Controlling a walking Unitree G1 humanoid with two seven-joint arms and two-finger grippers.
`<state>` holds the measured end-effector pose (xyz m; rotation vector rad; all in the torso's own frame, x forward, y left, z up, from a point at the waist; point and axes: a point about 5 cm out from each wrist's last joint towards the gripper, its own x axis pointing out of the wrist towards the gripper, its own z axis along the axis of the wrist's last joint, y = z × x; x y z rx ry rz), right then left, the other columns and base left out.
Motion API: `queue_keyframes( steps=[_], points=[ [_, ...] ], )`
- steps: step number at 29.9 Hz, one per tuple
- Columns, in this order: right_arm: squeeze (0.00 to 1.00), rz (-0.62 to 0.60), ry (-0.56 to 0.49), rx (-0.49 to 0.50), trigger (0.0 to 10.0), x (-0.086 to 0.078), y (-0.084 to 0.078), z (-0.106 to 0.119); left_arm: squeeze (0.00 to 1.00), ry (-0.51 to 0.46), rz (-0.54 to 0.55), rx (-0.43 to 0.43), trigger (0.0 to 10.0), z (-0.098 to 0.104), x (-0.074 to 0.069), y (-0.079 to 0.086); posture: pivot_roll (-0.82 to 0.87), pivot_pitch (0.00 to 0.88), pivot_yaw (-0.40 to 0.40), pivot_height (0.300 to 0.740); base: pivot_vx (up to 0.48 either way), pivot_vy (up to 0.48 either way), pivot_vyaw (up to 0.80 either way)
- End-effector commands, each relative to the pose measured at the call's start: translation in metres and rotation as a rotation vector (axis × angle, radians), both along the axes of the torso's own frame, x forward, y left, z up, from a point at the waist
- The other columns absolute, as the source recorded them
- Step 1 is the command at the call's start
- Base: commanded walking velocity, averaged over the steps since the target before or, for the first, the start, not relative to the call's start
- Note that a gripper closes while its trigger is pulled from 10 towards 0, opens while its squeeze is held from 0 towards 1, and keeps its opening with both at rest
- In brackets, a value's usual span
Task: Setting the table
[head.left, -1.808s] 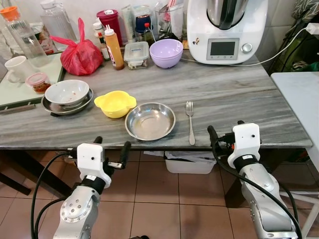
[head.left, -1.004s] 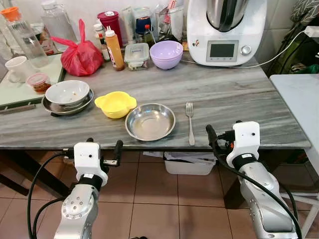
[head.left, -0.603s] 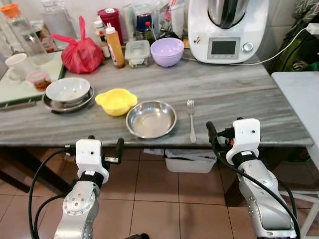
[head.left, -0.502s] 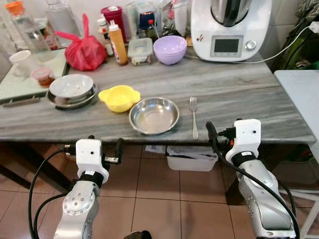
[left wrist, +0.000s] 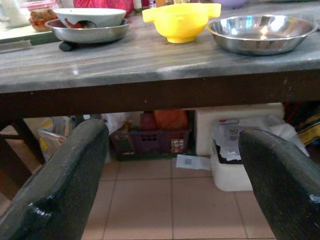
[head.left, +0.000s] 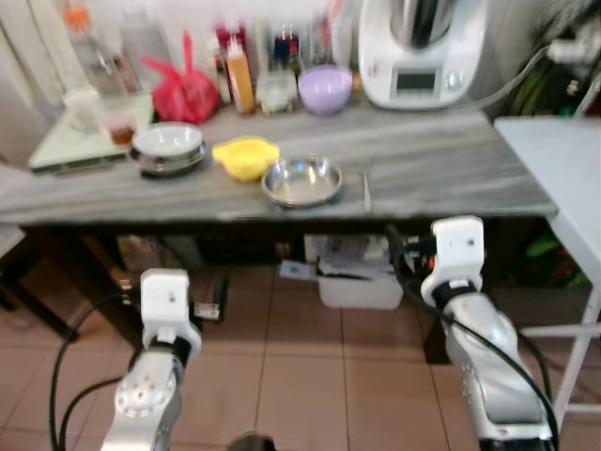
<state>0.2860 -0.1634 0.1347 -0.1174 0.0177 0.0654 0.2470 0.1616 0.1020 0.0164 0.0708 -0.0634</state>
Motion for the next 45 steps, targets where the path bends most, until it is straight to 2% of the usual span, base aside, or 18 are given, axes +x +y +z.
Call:
queue_keyframes(
  steps=[1,7,10,27,35,45],
  points=[
    [0.0,0.001,-0.028,0.018,10.0,0.0016,0.0027,0.0059,0.0,-0.019,-0.003,0.015,10.0,0.0039,0.0003,0.004,-0.12,0.052,0.11,0.74,0.0,0.0,0.0],
    [0.0,0.011,-0.035,-0.008,10.0,0.0024,0.0024,0.0066,0.0,-0.029,-0.028,-0.008,10.0,0.0041,-0.0011,0.0032,-0.12,0.054,0.111,0.74,0.0,0.0,0.0],
    [0.0,0.044,-0.006,0.025,10.0,0.0011,0.0055,0.0038,0.0,-0.036,-0.032,-0.002,10.0,0.005,-0.001,0.0024,-0.11,0.055,0.112,0.74,0.0,0.0,0.0],
    [0.0,0.073,-0.011,0.022,10.0,0.001,0.0087,0.0038,0.0,-0.043,-0.065,-0.034,10.0,0.0066,0.0013,-0.0045,-0.11,0.055,0.115,0.74,0.0,0.0,0.0],
    [0.0,0.076,-0.011,0.021,10.0,0.0014,0.0097,0.0036,0.0,-0.029,-0.035,-0.008,10.0,0.0051,0.0023,-0.0018,-0.11,0.054,0.113,0.74,0.0,0.0,0.0],
    [0.0,0.077,-0.013,0.016,10.0,0.0027,0.0101,0.0042,0.0,-0.025,-0.076,-0.005,10.0,0.004,0.0021,-0.0045,-0.11,0.051,0.111,0.74,0.0,-0.025,0.0]
  ],
)
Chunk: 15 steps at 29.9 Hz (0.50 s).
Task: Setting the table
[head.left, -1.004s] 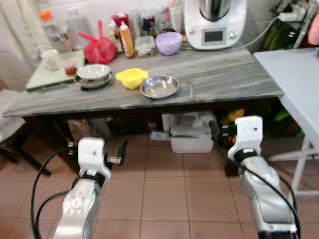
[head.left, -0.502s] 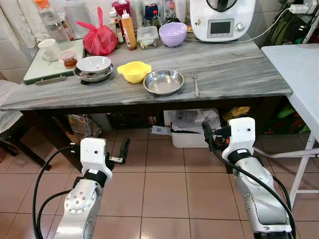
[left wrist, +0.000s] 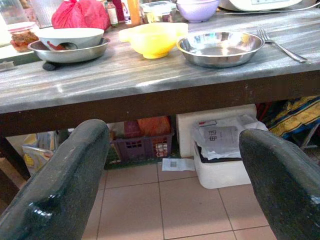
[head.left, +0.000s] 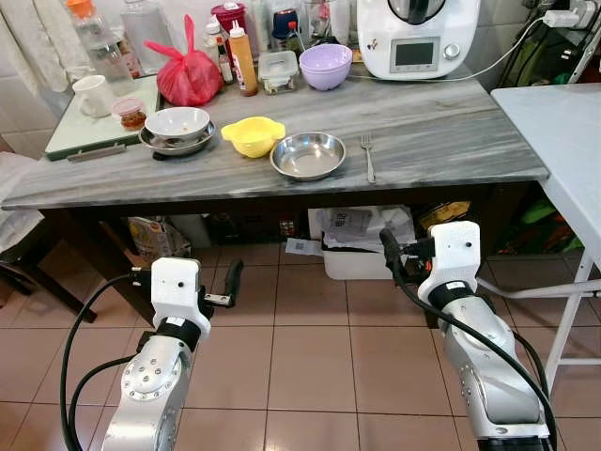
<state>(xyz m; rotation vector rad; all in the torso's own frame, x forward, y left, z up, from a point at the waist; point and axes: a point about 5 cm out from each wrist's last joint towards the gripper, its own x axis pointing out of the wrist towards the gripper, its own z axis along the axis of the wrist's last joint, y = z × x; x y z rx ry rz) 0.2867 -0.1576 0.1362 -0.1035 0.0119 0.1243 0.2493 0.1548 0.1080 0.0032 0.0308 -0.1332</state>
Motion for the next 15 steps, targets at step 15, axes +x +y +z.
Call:
queue_keyframes(
  steps=[15],
  points=[
    [0.0,0.008,-0.045,-0.001,10.0,0.0008,0.001,0.0086,0.0,0.02,-0.039,-0.02,10.0,-0.0025,-0.0004,-0.0026,-0.12,0.052,0.108,0.74,0.0,-0.309,0.0]
  ],
)
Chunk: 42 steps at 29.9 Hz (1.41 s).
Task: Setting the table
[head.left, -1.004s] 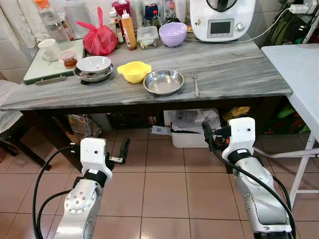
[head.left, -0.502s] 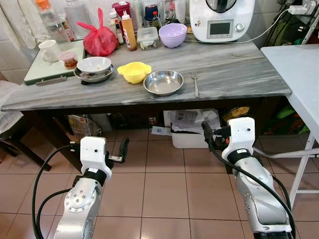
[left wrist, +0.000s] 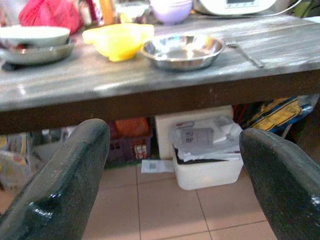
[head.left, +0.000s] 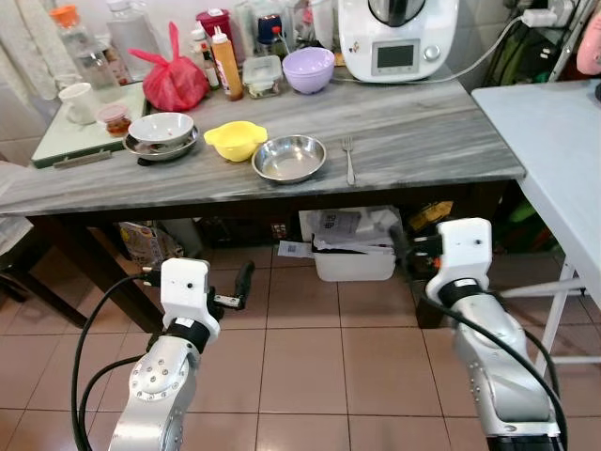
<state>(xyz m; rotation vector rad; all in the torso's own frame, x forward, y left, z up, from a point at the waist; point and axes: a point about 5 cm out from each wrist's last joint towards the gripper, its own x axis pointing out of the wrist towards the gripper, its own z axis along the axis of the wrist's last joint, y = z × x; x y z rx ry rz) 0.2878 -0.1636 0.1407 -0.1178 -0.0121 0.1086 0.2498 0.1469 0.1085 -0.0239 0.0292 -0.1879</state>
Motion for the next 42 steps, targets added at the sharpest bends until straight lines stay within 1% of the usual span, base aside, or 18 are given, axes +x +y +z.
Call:
queue_keyframes(
  steps=[1,13,20,39,42],
  points=[
    [0.0,0.021,-0.021,0.011,10.0,-0.0004,0.0068,0.0041,0.0,0.02,0.014,0.008,10.0,-0.003,-0.001,0.0053,-0.12,0.052,0.108,0.74,0.0,-0.368,0.0],
    [0.0,0.013,-0.031,0.013,10.0,-0.0024,0.0061,0.0046,0.0,0.026,0.0,-0.003,10.0,-0.0032,-0.0013,0.0043,-0.12,0.057,0.114,0.74,0.0,-0.372,0.0],
    [0.0,0.016,-0.037,-0.002,10.0,-0.0028,0.0062,0.005,0.0,0.029,-0.008,-0.005,10.0,-0.0036,-0.0015,0.0039,-0.12,0.058,0.113,0.74,0.0,-0.373,0.0],
    [0.0,0.019,-0.024,-0.005,10.0,-0.0069,0.0068,0.0012,0.0,0.036,-0.032,-0.012,10.0,-0.0045,-0.0036,0.0017,-0.13,0.061,0.11,0.74,0.0,-0.371,0.0],
    [0.0,0.021,-0.021,-0.007,10.0,-0.0069,0.0071,0.0009,0.0,0.043,-0.01,-0.027,10.0,-0.0056,-0.0039,0.0038,-0.13,0.062,0.109,0.74,0.0,0.0,0.0]
  ],
)
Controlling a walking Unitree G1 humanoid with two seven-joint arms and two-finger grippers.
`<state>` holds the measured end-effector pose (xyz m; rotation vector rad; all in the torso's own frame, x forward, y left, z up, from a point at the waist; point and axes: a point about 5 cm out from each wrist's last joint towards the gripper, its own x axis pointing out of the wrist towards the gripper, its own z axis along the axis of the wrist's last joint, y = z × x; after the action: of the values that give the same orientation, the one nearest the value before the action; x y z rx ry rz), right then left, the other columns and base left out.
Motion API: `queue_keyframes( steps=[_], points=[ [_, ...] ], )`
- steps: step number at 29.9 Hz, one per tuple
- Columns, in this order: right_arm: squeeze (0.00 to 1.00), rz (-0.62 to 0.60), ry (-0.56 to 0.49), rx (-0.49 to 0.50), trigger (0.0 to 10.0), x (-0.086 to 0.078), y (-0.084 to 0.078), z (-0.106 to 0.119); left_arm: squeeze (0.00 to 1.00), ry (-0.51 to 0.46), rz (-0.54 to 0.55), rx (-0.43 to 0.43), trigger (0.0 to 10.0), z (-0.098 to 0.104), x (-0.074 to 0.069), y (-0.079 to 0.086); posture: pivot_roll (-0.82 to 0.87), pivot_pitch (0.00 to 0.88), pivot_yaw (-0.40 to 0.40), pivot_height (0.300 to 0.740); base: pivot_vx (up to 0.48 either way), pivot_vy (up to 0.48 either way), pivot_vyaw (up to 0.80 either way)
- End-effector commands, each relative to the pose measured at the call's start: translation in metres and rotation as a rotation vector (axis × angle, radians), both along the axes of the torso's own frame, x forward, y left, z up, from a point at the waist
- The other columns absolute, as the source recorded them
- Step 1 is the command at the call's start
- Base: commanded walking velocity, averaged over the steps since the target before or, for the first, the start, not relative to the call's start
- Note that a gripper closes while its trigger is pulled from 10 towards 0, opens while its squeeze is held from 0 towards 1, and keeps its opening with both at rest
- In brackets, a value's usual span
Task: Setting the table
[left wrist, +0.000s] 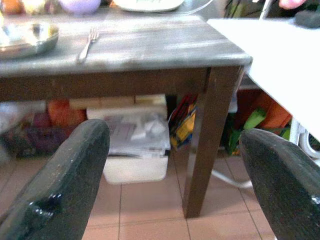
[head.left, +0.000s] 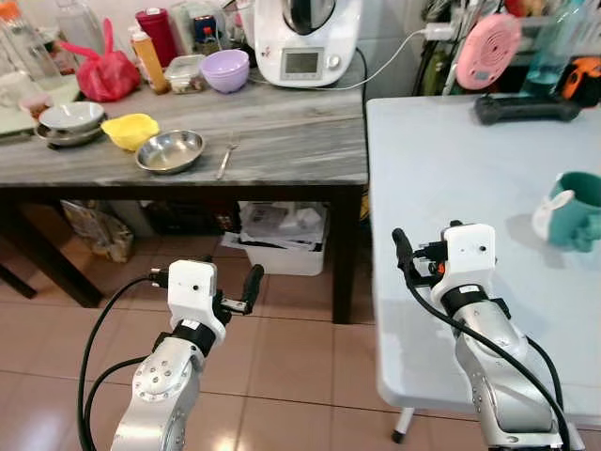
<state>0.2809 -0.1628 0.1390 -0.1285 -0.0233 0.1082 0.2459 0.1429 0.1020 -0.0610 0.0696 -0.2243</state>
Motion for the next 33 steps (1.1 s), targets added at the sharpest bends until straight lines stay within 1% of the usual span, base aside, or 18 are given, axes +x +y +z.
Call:
queue_keyframes(
  steps=[1,3,6,18,33],
  points=[
    [0.0,0.022,-0.008,0.002,10.0,0.0001,0.0065,0.0023,0.0,0.001,0.032,0.012,10.0,0.0007,0.0001,0.0085,-0.13,0.061,0.107,0.74,0.0,0.0,0.0],
    [0.0,0.022,-0.008,0.002,10.0,0.0001,0.0065,0.0023,0.0,0.001,0.032,0.012,10.0,0.0007,0.0001,0.0085,-0.13,0.061,0.107,0.74,0.0,0.0,0.0],
    [0.0,0.027,-0.006,0.0,10.0,0.0001,0.0065,0.0019,0.0,0.013,0.038,0.037,10.0,-0.0012,0.0004,0.0086,-0.13,0.059,0.107,0.74,0.0,0.0,0.0],
    [0.0,0.019,-0.01,0.004,10.0,-0.0002,0.0056,0.0028,0.0,0.017,0.032,0.048,10.0,-0.0012,0.0006,0.0082,-0.13,0.059,0.108,0.74,0.0,0.0,0.0],
    [0.0,0.01,-0.006,0.01,10.0,-0.0011,0.0064,0.002,0.0,0.022,0.015,0.051,10.0,-0.0014,0.0003,0.0072,-0.13,0.066,0.114,0.74,-0.281,0.0,0.0]
  ],
)
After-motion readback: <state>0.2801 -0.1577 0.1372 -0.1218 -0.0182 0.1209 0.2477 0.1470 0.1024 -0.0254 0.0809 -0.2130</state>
